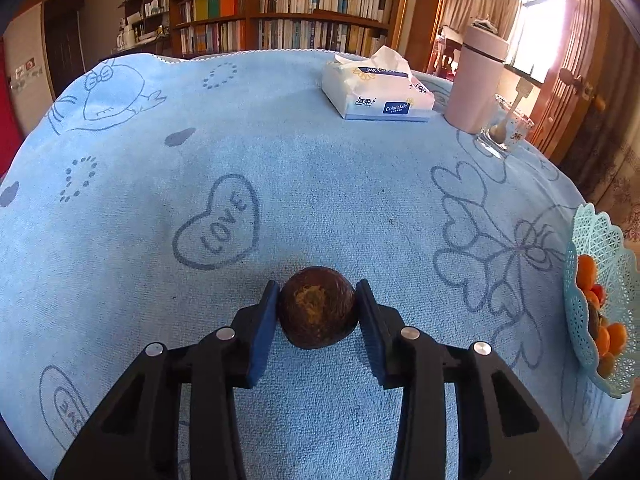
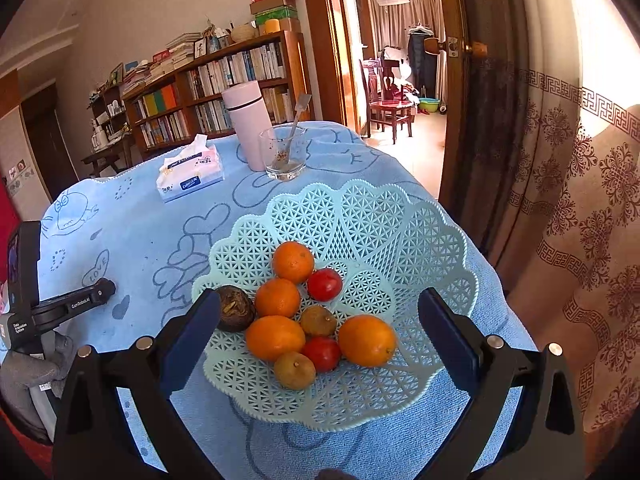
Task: Organize fruits
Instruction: 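Carry the brown fruit over the green basket and open the left tool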
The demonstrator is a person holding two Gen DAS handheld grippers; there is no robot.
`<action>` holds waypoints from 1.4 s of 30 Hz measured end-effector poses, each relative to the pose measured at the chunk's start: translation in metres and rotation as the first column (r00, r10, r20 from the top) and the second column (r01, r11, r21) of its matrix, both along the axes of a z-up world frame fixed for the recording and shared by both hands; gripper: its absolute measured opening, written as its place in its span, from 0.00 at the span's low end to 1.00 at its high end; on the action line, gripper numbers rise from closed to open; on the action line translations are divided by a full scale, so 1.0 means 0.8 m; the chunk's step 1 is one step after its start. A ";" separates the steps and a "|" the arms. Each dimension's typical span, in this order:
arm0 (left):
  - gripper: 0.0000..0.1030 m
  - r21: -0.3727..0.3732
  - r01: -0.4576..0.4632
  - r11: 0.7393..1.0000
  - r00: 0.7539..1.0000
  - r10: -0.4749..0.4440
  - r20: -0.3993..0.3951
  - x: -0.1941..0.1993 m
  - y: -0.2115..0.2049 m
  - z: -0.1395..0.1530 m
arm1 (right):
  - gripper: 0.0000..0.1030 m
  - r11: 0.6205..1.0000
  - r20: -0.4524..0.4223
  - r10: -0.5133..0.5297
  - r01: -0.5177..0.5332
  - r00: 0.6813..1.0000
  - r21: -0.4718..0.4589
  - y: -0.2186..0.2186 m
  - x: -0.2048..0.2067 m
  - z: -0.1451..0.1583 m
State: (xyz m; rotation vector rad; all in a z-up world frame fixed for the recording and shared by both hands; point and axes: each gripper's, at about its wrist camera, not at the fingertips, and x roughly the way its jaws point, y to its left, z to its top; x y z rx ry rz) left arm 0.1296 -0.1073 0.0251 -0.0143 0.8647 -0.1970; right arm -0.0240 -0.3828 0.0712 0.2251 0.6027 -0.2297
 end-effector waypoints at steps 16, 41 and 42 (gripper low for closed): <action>0.38 -0.055 0.255 0.965 0.965 -0.251 0.078 -0.049 -0.125 0.069 | 0.97 0.966 0.024 -0.221 0.216 0.975 0.140 -0.100 -0.032 0.022; 0.70 -0.025 0.542 0.840 0.830 -0.530 0.175 -0.097 -0.286 0.080 | 0.97 0.943 -0.020 -0.281 0.280 0.959 0.180 -0.132 -0.030 0.010; 0.74 -0.010 0.537 0.844 0.829 -0.525 0.193 -0.099 -0.284 0.081 | 0.97 0.943 -0.020 -0.281 0.280 0.959 0.182 -0.132 -0.031 0.009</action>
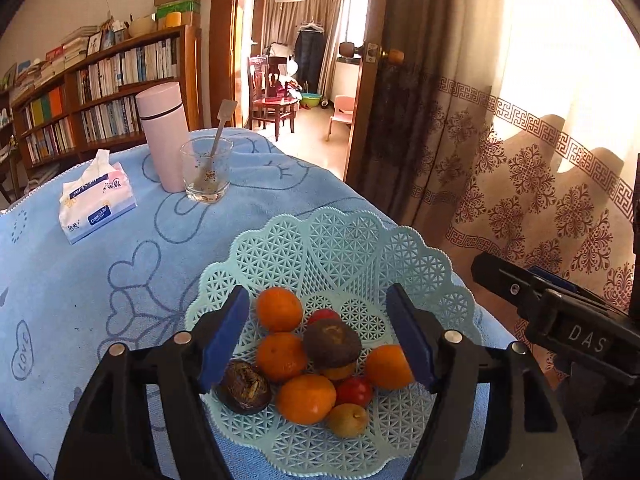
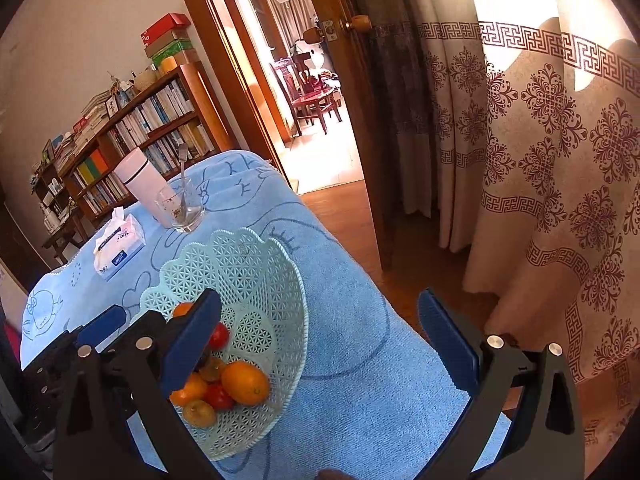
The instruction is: Organize fruits
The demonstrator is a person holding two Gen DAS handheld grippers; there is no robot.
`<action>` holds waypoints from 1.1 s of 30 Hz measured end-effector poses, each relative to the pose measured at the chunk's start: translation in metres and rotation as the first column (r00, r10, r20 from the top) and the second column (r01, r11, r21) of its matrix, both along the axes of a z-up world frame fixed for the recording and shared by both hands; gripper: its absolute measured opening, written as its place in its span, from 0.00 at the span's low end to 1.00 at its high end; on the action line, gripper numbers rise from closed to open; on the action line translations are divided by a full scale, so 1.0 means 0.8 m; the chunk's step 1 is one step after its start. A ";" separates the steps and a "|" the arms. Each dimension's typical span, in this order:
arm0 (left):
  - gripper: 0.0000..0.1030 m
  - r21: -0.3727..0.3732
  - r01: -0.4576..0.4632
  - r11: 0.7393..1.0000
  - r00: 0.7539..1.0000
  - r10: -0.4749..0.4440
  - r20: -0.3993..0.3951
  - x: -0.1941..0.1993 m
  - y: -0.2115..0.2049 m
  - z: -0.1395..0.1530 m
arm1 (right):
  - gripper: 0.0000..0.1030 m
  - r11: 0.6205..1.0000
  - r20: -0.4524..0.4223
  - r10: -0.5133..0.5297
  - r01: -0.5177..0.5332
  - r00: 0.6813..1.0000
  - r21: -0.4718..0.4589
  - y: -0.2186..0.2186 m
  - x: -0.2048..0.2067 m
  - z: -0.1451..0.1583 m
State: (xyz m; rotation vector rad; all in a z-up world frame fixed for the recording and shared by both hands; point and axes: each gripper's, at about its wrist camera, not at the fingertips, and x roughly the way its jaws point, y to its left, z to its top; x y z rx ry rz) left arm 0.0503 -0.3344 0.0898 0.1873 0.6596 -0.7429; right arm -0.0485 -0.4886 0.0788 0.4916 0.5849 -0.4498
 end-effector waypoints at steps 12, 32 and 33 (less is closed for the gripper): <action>0.92 0.119 -0.151 0.981 0.960 0.117 0.256 -0.018 0.027 0.008 | 0.97 0.974 -0.060 0.144 -0.152 0.988 -0.169 0.043 0.013 0.014; 0.95 0.201 -0.366 0.909 0.877 0.264 0.402 -0.052 0.102 0.007 | 0.97 0.859 -0.112 0.191 -0.221 0.975 -0.462 0.097 -0.010 0.022; 0.95 0.210 -0.373 0.904 0.875 0.268 0.404 -0.053 0.103 0.006 | 0.97 0.850 -0.134 0.192 -0.233 0.972 -0.473 0.101 -0.007 0.018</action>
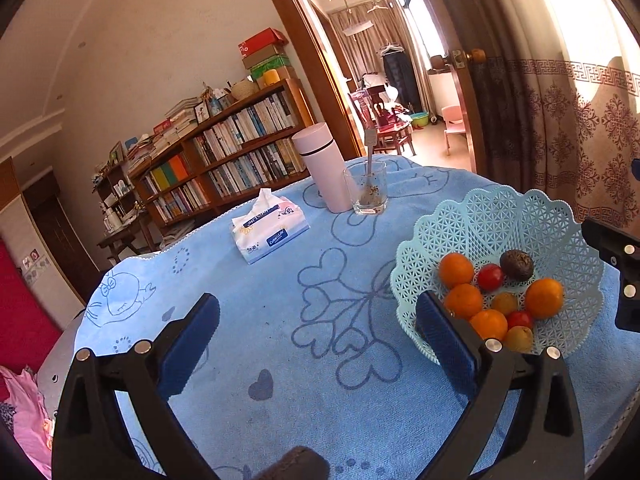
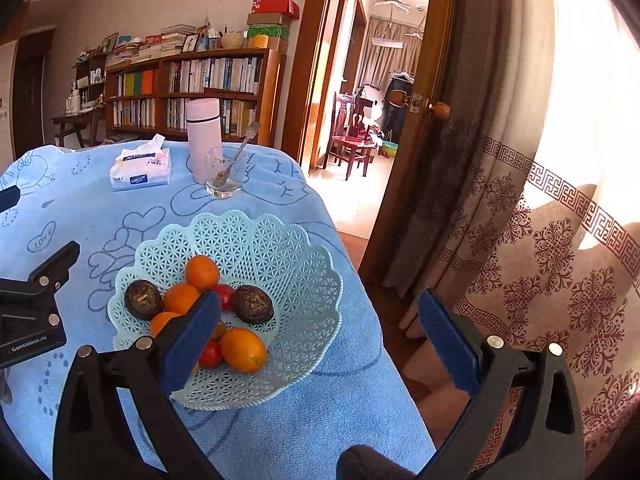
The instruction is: Organize fruits
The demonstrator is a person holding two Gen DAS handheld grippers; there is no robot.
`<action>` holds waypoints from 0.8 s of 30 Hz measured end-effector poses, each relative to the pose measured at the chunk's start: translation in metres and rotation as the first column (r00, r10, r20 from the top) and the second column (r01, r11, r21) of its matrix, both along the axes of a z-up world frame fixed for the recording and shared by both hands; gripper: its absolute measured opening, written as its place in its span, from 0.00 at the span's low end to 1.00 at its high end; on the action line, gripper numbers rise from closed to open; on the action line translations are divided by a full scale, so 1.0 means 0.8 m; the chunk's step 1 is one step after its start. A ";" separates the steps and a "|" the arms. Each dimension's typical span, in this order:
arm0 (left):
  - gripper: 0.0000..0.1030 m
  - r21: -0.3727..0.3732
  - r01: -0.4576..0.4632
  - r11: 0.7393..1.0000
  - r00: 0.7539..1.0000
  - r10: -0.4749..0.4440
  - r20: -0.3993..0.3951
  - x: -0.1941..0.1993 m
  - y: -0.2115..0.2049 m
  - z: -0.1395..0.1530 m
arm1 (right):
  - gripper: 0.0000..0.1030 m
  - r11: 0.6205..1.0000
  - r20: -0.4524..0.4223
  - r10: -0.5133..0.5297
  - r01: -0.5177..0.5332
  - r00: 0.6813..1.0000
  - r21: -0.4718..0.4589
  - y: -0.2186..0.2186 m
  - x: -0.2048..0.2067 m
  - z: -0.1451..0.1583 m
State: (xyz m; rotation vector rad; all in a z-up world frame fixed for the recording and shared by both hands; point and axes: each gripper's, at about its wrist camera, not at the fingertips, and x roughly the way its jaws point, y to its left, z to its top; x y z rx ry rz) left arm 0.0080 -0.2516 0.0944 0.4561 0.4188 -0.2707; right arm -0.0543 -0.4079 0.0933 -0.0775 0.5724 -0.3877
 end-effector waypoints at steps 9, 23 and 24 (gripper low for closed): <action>0.95 0.066 -0.045 0.997 0.999 0.043 0.033 -0.010 0.004 -0.010 | 0.97 0.994 -0.099 -0.002 -0.009 0.995 -0.111 0.017 0.013 -0.023; 0.95 0.165 -0.077 0.983 0.995 0.064 0.082 -0.017 -0.009 -0.027 | 0.97 0.969 -0.164 0.030 -0.069 0.986 -0.237 0.047 0.016 -0.032; 0.95 0.165 -0.078 0.983 0.994 0.065 0.083 -0.018 -0.009 -0.027 | 0.97 0.968 -0.166 0.030 -0.070 0.986 -0.243 0.048 0.016 -0.033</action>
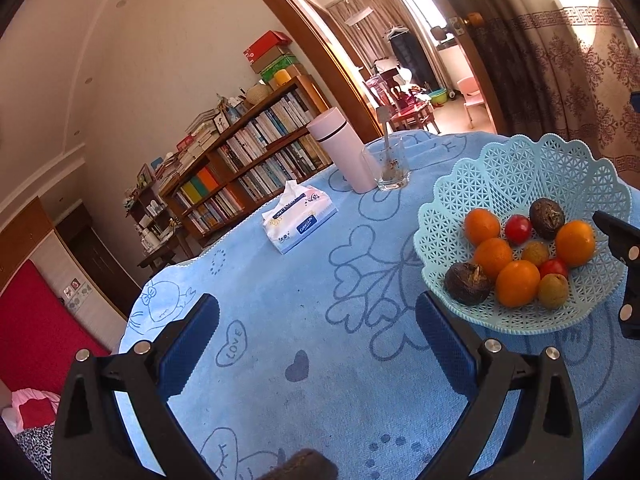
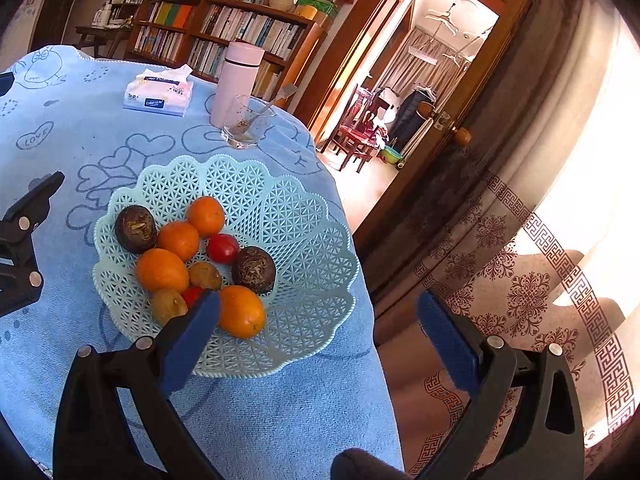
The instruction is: Organize fruits
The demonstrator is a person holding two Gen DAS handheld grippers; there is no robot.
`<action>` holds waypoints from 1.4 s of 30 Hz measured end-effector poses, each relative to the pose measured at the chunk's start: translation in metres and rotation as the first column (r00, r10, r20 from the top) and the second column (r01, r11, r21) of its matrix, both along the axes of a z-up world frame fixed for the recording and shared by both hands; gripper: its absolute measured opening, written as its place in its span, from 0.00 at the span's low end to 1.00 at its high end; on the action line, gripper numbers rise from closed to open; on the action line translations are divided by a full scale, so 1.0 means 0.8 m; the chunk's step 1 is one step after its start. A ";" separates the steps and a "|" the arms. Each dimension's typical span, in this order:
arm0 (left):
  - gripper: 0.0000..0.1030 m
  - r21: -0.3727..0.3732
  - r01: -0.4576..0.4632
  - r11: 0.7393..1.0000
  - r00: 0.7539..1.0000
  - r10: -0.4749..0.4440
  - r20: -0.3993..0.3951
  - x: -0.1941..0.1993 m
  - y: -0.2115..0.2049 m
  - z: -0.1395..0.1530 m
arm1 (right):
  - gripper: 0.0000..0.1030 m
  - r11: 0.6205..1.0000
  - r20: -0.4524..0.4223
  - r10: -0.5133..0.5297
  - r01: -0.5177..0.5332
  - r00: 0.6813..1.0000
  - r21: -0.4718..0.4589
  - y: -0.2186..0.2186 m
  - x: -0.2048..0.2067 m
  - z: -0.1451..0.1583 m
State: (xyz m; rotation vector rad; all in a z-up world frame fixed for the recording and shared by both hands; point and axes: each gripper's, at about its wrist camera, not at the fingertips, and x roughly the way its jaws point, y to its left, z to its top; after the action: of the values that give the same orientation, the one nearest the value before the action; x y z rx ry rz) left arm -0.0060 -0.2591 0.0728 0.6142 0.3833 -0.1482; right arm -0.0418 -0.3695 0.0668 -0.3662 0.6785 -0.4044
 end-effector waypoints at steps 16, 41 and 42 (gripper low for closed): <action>0.95 0.023 -0.008 1.000 1.000 0.008 0.002 -0.001 -0.004 -0.005 | 0.97 1.000 -0.006 0.012 -0.012 1.000 -0.026 0.009 0.001 0.000; 0.95 0.033 0.016 0.999 1.000 -0.016 -0.005 -0.007 -0.008 -0.012 | 0.97 1.000 -0.015 0.023 -0.023 1.000 -0.011 0.012 0.005 -0.007; 0.95 0.033 0.015 0.999 1.000 -0.015 -0.003 -0.008 -0.007 -0.012 | 0.97 1.000 -0.015 0.022 -0.022 1.000 -0.010 0.011 0.005 -0.007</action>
State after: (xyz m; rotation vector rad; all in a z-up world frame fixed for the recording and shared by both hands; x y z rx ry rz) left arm -0.0121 -0.2649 0.0629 0.6498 0.3844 -0.1574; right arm -0.0378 -0.3604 0.0612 -0.3867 0.6867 -0.3847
